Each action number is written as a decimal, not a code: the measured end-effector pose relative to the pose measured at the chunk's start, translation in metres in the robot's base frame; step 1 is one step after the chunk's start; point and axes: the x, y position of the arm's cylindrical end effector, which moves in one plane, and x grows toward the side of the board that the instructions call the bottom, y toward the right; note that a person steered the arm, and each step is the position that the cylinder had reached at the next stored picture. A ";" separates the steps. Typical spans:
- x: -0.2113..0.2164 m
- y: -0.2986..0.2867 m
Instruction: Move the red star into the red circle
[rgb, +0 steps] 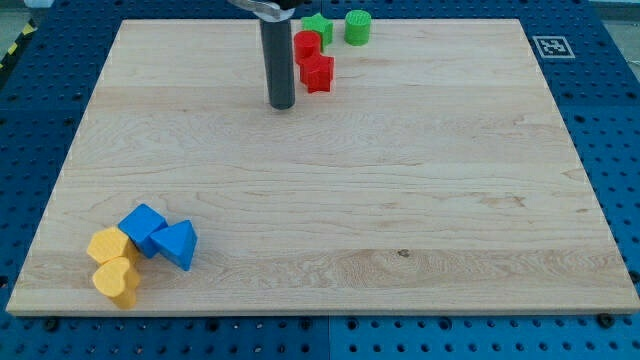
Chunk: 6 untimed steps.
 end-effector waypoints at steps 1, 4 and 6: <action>-0.002 0.010; -0.027 0.048; -0.052 0.077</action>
